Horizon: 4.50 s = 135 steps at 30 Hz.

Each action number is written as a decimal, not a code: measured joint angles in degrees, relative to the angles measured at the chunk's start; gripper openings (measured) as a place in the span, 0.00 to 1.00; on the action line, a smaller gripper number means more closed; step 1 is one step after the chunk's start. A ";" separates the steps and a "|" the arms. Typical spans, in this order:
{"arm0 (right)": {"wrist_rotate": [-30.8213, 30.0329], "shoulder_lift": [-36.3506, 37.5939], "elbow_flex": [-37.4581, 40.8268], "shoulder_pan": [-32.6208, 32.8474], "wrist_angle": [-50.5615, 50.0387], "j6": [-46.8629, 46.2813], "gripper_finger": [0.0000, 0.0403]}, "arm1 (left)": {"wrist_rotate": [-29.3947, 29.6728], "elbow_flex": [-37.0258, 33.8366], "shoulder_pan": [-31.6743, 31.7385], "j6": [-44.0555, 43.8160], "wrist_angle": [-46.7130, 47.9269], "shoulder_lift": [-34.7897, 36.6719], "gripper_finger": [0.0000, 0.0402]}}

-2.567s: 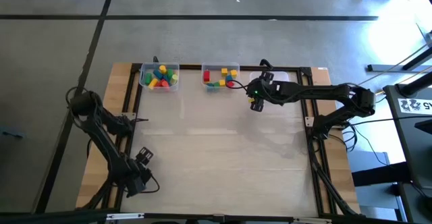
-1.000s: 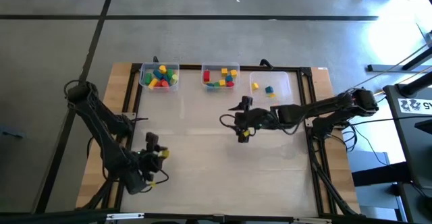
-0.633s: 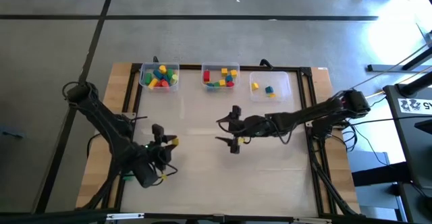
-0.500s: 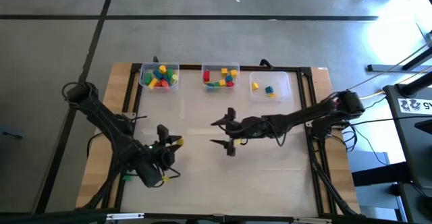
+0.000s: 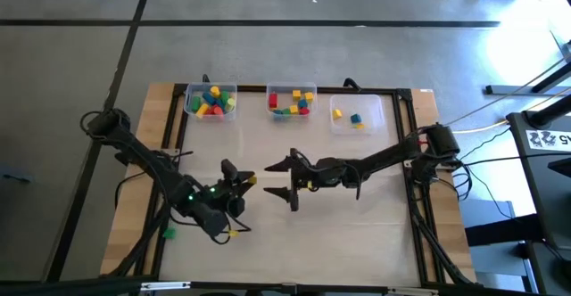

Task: Sort blocks by size
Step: Put the triangular yellow block into the right bin

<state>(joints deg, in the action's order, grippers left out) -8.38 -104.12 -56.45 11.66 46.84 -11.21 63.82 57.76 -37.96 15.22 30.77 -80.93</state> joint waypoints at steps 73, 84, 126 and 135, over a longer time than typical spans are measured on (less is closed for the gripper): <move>0.41 -1.07 -4.09 -1.22 1.14 0.71 0.42 | -3.44 0.02 4.35 29.22 -24.18 -0.72 0.35; 1.65 -1.07 -4.04 -1.20 1.11 1.18 0.33 | -3.77 0.02 4.10 30.15 -23.92 -0.70 0.35; -7.83 18.79 -3.96 -8.87 -30.22 20.45 0.35 | 2.47 0.09 -15.39 -31.76 2.23 1.49 0.53; -18.42 28.27 -4.02 -15.71 -55.30 20.94 0.35 | -6.13 -2.64 -14.83 -58.19 16.34 1.46 0.53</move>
<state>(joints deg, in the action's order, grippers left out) -26.80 -75.85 -60.47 -4.05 -8.46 9.73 57.69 55.12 -52.80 -42.97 47.11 -79.46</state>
